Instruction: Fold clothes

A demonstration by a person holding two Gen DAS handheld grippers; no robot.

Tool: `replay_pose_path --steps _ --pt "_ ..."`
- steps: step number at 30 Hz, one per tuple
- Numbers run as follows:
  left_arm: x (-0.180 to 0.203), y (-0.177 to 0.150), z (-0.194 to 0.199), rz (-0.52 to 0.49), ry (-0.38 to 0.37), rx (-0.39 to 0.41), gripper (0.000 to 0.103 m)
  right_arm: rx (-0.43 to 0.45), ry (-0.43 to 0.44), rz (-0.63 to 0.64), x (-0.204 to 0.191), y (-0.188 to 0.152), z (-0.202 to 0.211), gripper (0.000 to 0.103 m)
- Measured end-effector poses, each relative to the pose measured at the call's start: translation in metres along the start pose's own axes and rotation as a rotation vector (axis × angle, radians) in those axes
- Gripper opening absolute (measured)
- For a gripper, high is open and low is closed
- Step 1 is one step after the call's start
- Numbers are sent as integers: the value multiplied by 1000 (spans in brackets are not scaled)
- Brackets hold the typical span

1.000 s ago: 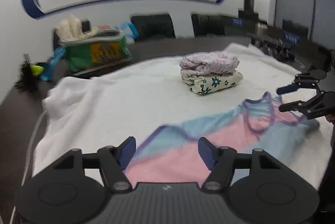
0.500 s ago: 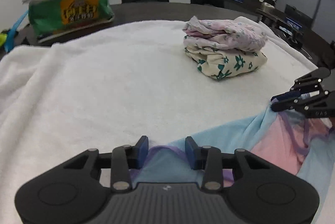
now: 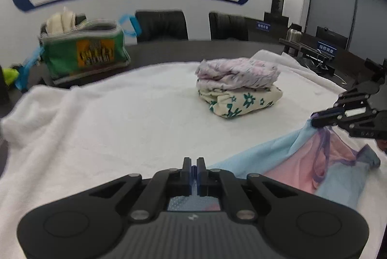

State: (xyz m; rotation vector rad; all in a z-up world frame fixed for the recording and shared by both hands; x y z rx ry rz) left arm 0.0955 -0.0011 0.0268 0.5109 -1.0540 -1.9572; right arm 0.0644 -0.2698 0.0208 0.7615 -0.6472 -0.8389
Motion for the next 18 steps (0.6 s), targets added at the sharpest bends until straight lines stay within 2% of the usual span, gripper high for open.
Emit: replay_pose_path --steps 2,4,9,11,13,14,15,18 --pt "12 -14 21 -28 45 32 2 47 -8 56 -12 -1 22 5" --pt "24 -35 38 -18 62 30 2 89 29 134 -30 -14 44 5" --pt "35 -75 66 1 94 8 9 -27 96 239 -57 -69 62 9" --pt "30 -78 79 24 123 26 19 -12 93 221 -55 -73 72 15" --pt "31 -72 93 39 105 86 38 47 86 172 -49 -63 85 40" --pt "34 -68 98 36 75 115 46 84 76 153 -47 -56 89 45" --pt "39 -64 98 23 41 132 55 119 75 137 -48 -50 91 46" --pt "65 -60 78 -58 -1 102 57 158 107 121 -62 -37 80 46"
Point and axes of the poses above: each gripper's, at about its wrist camera, not at the fingertips, and z roughly against the way its jaws point, x to its right, y to its top, the point moved 7 cm from there along -z, roughly the way its jaws point, and after that the axes turned 1 degree about -y, right-handed, at the moved point
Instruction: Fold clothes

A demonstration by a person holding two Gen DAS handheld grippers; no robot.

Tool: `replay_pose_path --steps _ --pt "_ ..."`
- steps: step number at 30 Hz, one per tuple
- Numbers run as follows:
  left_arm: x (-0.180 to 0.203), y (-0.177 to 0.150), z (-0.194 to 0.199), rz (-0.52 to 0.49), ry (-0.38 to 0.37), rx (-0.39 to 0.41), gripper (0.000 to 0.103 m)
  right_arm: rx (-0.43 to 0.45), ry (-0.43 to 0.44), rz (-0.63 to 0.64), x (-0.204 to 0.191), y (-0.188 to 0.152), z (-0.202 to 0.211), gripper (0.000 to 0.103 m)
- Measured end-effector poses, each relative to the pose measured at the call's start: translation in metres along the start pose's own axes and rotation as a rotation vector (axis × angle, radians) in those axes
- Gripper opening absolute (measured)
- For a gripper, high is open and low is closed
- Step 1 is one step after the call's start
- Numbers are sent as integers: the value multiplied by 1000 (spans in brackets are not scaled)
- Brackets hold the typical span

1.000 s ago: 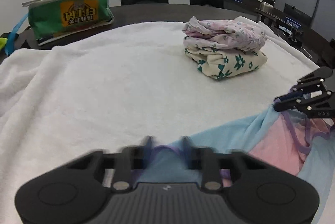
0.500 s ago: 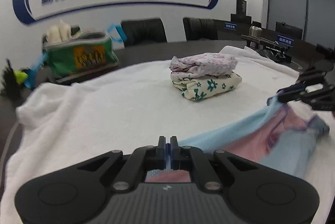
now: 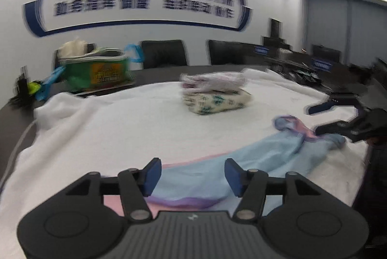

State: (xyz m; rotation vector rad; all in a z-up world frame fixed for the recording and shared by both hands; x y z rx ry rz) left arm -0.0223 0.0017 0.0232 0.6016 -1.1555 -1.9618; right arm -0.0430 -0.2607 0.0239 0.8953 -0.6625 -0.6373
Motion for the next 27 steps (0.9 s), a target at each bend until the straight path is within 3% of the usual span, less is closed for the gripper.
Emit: replay_pose_path --steps 2,4,6,8,10,12,14,15,16,17,19,22,24,27 --pt "15 -5 -19 -58 1 -38 56 -14 24 8 -9 -2 -18 44" --pt "24 -10 -35 -94 -11 -71 56 -43 43 26 -16 -9 -37 28" --pt "25 -16 -47 -79 -10 -114 56 -80 45 7 -12 -18 -47 13" --pt "18 -19 -53 -26 -11 -134 55 -100 14 -12 -4 -25 -54 8" --pt "10 -21 -54 26 -19 -143 55 -119 -57 -55 10 -30 -54 8" --pt "1 -18 -46 65 -40 -133 55 -144 -60 -65 13 -33 -49 9" --pt "-16 -10 -28 152 -51 -99 55 -140 -63 -59 8 -31 -38 21" --pt "-31 -6 -18 218 -41 -78 56 -128 -79 -115 14 -29 -29 36" --pt "-45 -2 -7 284 -31 -56 57 -115 -95 -172 21 -27 -19 42" --pt "-60 -2 -2 347 -8 -55 57 -102 -111 -230 28 -24 -9 42" --pt "-86 -6 -4 451 47 -89 55 -70 -145 -472 56 -26 8 42" --pt "-102 -16 -27 523 113 -192 53 -43 -181 -776 94 -38 23 43" --pt "-101 -20 -41 528 122 -224 49 -68 -253 -824 110 -48 19 43" --pt "-102 -22 -49 523 147 -224 43 -122 -357 -743 117 -53 5 43"
Point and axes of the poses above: each gripper's, at about its wrist camera, not at the fingertips, and z roughly against the way its jaws point, x to its right, y to its top, the point moved 7 cm from there along -z, roughly the way its jaws point, and after that the axes turned 1 degree about -y, right-handed, at the moved point
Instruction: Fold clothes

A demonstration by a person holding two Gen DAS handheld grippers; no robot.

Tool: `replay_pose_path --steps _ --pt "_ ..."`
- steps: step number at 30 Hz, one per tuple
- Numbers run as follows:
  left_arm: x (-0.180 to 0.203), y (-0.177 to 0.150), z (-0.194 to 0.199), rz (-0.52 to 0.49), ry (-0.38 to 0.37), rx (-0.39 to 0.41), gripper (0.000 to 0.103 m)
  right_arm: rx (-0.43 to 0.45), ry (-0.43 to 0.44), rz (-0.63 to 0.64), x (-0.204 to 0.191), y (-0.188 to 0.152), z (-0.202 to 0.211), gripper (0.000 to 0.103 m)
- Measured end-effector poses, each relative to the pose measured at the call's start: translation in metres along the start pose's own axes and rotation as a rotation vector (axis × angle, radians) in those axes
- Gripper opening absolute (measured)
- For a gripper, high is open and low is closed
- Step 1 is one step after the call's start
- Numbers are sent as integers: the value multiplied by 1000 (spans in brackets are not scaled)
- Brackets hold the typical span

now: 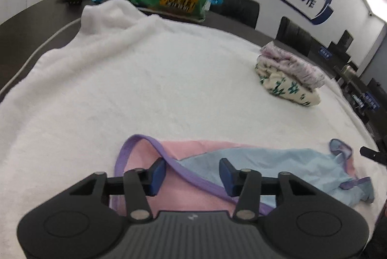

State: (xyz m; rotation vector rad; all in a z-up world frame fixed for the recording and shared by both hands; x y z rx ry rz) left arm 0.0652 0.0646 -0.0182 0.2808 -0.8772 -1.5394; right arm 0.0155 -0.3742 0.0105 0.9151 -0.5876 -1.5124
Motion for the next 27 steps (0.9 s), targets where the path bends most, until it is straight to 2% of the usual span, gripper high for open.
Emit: replay_pose_path --steps 2,4,7,8,9,10,12,15,17,18,20,21,23,25,27 --pt "-5 1 -1 25 16 4 34 -2 -11 52 -5 1 -11 43" --pt "-10 3 -1 49 34 6 17 -14 16 86 -15 4 -27 43" --pt "-14 9 -4 64 58 20 7 -97 5 135 -25 6 -64 39" --pt "-15 10 -4 67 62 32 4 -148 -19 151 -25 4 -80 33" --pt "-17 11 -3 79 64 43 3 -169 -50 162 -25 2 -89 14" --pt "-20 11 -2 97 58 59 1 -155 -70 173 -24 1 -89 9" --pt "-24 12 -1 127 41 92 1 -96 -94 171 -24 3 -80 5" --pt "-27 8 -8 129 54 85 1 95 -125 166 -25 4 -31 5" --pt "-25 7 -10 111 58 93 1 197 -173 86 -14 -11 3 5" --pt "-24 7 -10 101 62 94 1 248 -197 46 -8 -19 21 7" --pt "-23 7 -10 87 65 92 1 274 -238 -66 7 -52 41 19" --pt "-22 7 -10 80 66 91 2 262 -249 -97 13 -67 44 34" --pt "-22 6 -7 72 66 92 3 220 -282 -131 22 -87 51 38" --pt "-23 6 -4 82 66 97 7 240 -272 -157 27 -83 63 46" --pt "-23 6 1 90 75 111 11 274 -201 -219 34 -65 69 53"
Point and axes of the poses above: each gripper's, at about its wrist camera, not at the fingertips, and z roughly against the way its jaws point, x to its right, y to its top, the point moved 7 cm from there along -z, roughly the way its jaws point, and after that the axes turned 1 degree about -y, right-handed, at the moved point
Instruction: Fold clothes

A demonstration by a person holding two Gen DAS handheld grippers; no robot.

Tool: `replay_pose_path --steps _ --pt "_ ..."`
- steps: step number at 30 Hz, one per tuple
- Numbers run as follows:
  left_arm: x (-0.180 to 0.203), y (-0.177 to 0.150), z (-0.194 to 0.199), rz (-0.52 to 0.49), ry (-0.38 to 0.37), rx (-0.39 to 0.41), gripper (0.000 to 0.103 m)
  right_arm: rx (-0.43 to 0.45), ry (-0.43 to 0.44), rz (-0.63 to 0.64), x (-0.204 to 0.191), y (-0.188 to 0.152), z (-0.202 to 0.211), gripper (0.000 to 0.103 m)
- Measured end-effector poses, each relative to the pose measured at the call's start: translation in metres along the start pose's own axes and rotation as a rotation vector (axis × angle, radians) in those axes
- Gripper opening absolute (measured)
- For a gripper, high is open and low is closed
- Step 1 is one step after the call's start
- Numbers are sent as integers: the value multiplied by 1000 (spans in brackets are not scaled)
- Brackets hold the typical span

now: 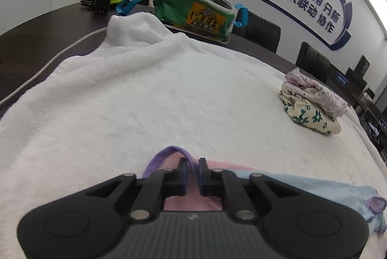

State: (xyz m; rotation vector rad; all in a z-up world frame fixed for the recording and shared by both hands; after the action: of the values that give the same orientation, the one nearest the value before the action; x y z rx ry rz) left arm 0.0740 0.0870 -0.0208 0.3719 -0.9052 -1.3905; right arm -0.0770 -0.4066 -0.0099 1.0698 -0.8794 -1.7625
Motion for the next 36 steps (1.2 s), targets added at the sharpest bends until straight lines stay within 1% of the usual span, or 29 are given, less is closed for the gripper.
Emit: replay_pose_path --steps 2,4,5,6,7,8,9,11,12,13,14,15,16,18,20,21,22,25,26,27,29,30,31,33,34,35,36 --pt "0 1 4 7 10 15 12 -63 29 -67 5 16 -22 54" --pt "3 1 8 0 15 30 13 -199 28 -96 10 18 -54 53" --pt "5 1 9 -5 17 36 13 -249 43 -100 10 16 -67 53" --pt "7 1 9 -14 22 42 13 -281 62 -84 8 11 -75 35" --pt "8 2 8 -25 32 51 11 -296 71 -46 3 5 -81 8" --pt "8 3 8 -36 44 62 8 -297 60 9 -3 -1 -83 7" --pt "8 5 7 -47 57 73 5 -271 31 48 -6 -4 -81 6" --pt "5 6 5 -39 62 73 5 -218 -28 124 -12 -11 -78 6" --pt "3 6 4 -32 61 71 5 -213 -43 131 -13 -12 -76 7" --pt "1 5 4 -25 59 69 7 -209 -58 137 -14 -12 -75 13" --pt "-1 4 8 -17 58 74 10 -202 -81 154 -15 -11 -71 21" --pt "-2 3 13 -11 53 82 14 -178 -94 168 -13 -6 -62 43" --pt "-2 2 20 -12 43 91 18 -154 -106 182 -11 -1 -53 50" --pt "8 0 38 -23 4 120 21 -62 -89 217 -21 12 -34 49" --pt "26 -1 53 -46 -46 158 30 -25 -40 251 -37 16 -19 49" --pt "40 -3 55 -62 -79 168 34 -36 11 269 -50 15 -13 45" --pt "55 -6 54 -85 -110 161 36 -60 50 283 -63 11 -14 39" --pt "103 -26 36 -195 -201 94 36 -133 160 323 -104 -6 -21 30" --pt "114 -33 29 -230 -209 76 36 -158 191 338 -118 -14 -26 29" --pt "122 -40 22 -269 -200 61 36 -198 208 367 -130 -25 -33 29" --pt "127 -52 10 -324 -165 45 36 -256 225 442 -144 -46 -45 29" --pt "126 -57 5 -343 -146 28 36 -276 214 467 -145 -53 -48 29" --pt "123 -60 2 -337 -146 16 37 -273 206 486 -144 -59 -50 29" --pt "116 -64 -2 -302 -167 2 38 -267 200 475 -139 -56 -48 29" --pt "114 -65 -4 -288 -179 -1 39 -265 195 449 -135 -52 -46 29" --pt "112 -65 -4 -276 -192 0 39 -251 199 430 -134 -47 -43 29" --pt "111 -65 -5 -263 -205 1 41 -221 222 435 -141 -45 -38 29"
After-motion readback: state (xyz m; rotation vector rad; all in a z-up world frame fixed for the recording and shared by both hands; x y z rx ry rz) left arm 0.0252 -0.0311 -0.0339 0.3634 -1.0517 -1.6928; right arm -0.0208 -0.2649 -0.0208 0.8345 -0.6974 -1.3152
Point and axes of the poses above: each gripper's, at about its wrist camera, not at the fingertips, and z roughly against the way its jaws point, x to its right, y to its top, the point moved 7 cm from there along -z, roughly the way its jaws point, and after that the axes turned 1 degree about -y, right-handed, at the moved point
